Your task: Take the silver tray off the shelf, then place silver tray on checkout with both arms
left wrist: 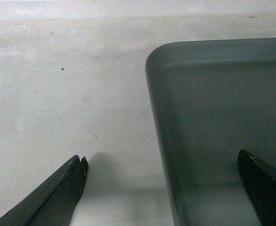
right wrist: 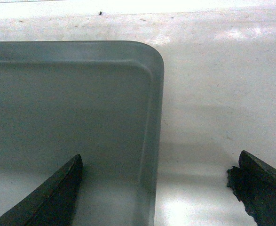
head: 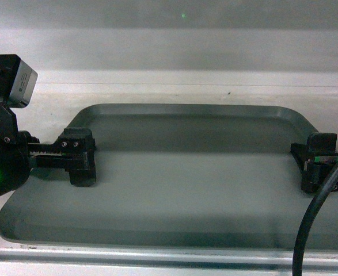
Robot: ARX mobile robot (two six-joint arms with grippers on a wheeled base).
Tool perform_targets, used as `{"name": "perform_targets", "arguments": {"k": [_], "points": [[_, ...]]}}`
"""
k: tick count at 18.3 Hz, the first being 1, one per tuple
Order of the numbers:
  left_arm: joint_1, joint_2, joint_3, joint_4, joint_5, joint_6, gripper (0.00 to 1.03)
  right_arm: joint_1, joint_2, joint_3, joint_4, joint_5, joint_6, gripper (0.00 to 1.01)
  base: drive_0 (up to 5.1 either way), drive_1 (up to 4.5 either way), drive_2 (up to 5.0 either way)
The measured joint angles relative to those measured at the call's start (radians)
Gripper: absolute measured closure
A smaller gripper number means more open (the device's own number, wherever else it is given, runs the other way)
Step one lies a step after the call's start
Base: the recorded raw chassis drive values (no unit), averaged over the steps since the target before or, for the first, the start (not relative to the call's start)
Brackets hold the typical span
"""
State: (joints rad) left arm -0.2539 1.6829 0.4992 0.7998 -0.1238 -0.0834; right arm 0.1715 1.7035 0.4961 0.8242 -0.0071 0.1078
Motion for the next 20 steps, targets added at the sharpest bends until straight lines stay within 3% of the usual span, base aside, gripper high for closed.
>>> {"name": "perform_targets", "arguments": {"k": [6,12,15,16,17,18,20], "points": [[-0.017,0.006,-0.019,0.044,-0.016,0.003,0.10,0.003,0.019,-0.016,0.051,0.015,0.000,0.09,0.0,0.00,0.0],[-0.027,0.011,-0.021,0.061,-0.024,0.006,0.28,0.006,0.019,-0.018,0.056,0.030,0.000,0.27,0.0,0.00,0.0],[-0.032,0.012,-0.024,0.068,-0.027,0.010,0.48,0.013,0.019,-0.019,0.060,0.043,0.000,0.47,0.0,0.00,0.0],[-0.036,0.013,-0.025,0.075,-0.032,0.013,0.65,0.020,0.018,-0.021,0.063,0.056,0.000,0.64,0.0,0.00,0.0],[-0.036,0.014,-0.026,0.080,-0.025,0.021,0.88,0.026,0.009,-0.021,0.059,0.044,-0.008,0.87,0.0,0.00,0.0],[-0.031,0.014,-0.027,0.087,0.002,-0.003,0.96,0.032,-0.012,-0.025,0.040,0.038,0.005,0.95,0.0,0.00,0.0],[-0.031,0.011,-0.027,0.083,0.010,-0.018,0.96,0.040,-0.035,-0.023,0.004,0.062,0.012,0.97,0.0,0.00,0.0]]}}
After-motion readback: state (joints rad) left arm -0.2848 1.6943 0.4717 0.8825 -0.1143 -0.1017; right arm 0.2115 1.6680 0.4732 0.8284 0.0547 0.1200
